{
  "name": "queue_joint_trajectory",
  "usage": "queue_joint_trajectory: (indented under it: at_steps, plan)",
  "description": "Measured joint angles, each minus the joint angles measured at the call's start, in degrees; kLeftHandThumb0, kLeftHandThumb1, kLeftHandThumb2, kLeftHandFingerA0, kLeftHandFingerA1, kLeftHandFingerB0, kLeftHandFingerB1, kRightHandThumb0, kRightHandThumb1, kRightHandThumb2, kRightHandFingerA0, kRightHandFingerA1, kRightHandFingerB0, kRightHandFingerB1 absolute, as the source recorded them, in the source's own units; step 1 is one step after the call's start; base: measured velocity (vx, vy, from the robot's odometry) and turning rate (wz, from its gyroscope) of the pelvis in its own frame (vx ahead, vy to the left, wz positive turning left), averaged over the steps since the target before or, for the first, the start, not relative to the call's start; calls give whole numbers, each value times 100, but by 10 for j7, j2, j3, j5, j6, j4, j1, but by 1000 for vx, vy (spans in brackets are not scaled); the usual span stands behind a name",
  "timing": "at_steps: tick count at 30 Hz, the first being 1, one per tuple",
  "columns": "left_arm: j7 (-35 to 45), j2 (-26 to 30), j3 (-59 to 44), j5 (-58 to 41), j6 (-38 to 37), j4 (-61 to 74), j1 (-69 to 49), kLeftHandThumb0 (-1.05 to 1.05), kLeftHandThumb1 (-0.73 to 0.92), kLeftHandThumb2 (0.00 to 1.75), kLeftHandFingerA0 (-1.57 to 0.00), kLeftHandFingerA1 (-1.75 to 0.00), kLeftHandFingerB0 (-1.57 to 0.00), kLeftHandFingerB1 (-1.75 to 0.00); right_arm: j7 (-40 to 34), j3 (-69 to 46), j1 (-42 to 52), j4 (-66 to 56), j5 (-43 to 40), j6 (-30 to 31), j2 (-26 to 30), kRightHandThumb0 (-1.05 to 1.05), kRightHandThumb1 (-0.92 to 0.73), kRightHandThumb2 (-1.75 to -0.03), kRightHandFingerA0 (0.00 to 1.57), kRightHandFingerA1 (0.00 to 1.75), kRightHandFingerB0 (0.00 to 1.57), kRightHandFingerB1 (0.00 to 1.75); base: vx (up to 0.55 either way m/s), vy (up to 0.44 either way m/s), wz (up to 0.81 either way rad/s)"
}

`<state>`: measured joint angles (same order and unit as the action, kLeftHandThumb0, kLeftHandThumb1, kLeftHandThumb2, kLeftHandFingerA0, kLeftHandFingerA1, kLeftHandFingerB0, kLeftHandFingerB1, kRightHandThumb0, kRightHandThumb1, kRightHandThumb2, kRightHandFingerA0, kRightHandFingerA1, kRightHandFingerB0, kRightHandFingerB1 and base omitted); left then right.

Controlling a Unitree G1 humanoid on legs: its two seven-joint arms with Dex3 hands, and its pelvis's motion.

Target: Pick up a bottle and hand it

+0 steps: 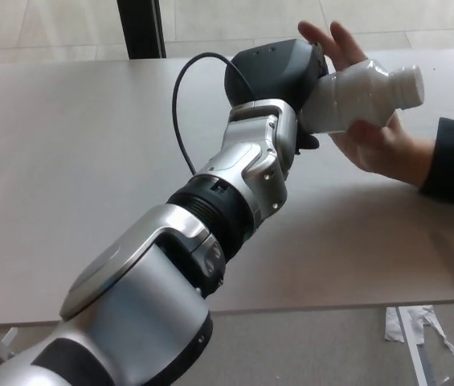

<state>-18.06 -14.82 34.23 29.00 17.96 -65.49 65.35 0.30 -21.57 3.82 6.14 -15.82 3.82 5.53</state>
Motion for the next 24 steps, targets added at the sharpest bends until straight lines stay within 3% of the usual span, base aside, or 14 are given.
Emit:
queue_joint_trajectory:
  at_steps: [2,4,5,6,7,8,9,10,11,13,17,18,19,24]
  plan:
    - [3,0,-1,0,1,1,0,-12,60,57,-73,-110,-58,-59,-1,-1,0,0,0,1,0,-105,-44,-65,49,129,57,108,0,0,0]
    - [5,0,-2,1,2,2,0,-21,66,61,-75,-147,-33,-51,-2,-3,0,0,-1,3,0,-105,-45,-65,49,128,55,107,0,0,0]
    - [8,0,-8,0,2,3,0,-21,66,61,-75,-147,-33,-51,-3,-4,0,0,-1,4,0,-105,-45,-65,49,128,55,107,0,0,0]
    - [12,1,-17,-1,2,6,0,-34,68,60,-73,-135,-21,-47,-3,-5,0,0,-1,6,0,-105,-45,-65,52,126,56,107,0,0,0]
    - [15,1,-21,-1,2,8,0,-53,68,63,-61,-84,-7,-29,-4,-7,0,0,-1,6,0,-105,-45,-65,52,125,54,109,0,0,0]
    - [25,5,-30,-3,5,13,0,-66,55,89,-36,-69,0,-26,-5,-9,0,0,-1,7,0,-105,-46,-65,51,127,50,112,0,0,0]
    - [33,7,-35,-5,8,18,0,-64,61,78,-21,-63,0,-5,-6,-10,0,1,-1,7,0,-105,-47,-66,52,127,46,116,0,0,0]
    - [42,9,-39,-7,11,25,0,-84,46,82,-4,-55,0,-9,-6,-12,1,1,-1,8,0,-105,-46,-65,53,126,45,119,0,0,0]
    - [49,11,-42,-8,14,31,0,-73,53,82,0,-28,0,0,-6,-13,1,2,-1,8,0,-105,-46,-65,51,128,43,126,0,0,0]
    - [65,21,-58,-13,22,66,-10,-93,48,80,0,-20,0,0,-6,-16,1,3,-1,7,0,-105,-47,-65,48,127,38,128,0,0,0]
    - [84,46,-82,-19,29,153,-51,-96,50,80,0,-22,0,0,-5,-18,2,4,-2,7,0,-105,-48,-64,43,130,36,129,0,0,0]
    - [87,51,-86,-21,29,170,-62,-71,64,66,0,-2,0,0,-4,-18,2,4,-2,7,0,-105,-47,-64,44,131,37,128,0,0,0]
    - [89,56,-89,-22,30,188,-73,-103,58,87,0,-20,0,0,-4,-18,2,4,-2,7,0,-105,-49,-65,43,130,28,129,0,0,0]
    - [106,91,-117,-28,30,294,-148,-90,52,85,0,-23,0,0,-1,-18,3,5,-2,7,1,-105,-49,-65,41,135,32,124,0,0,0]
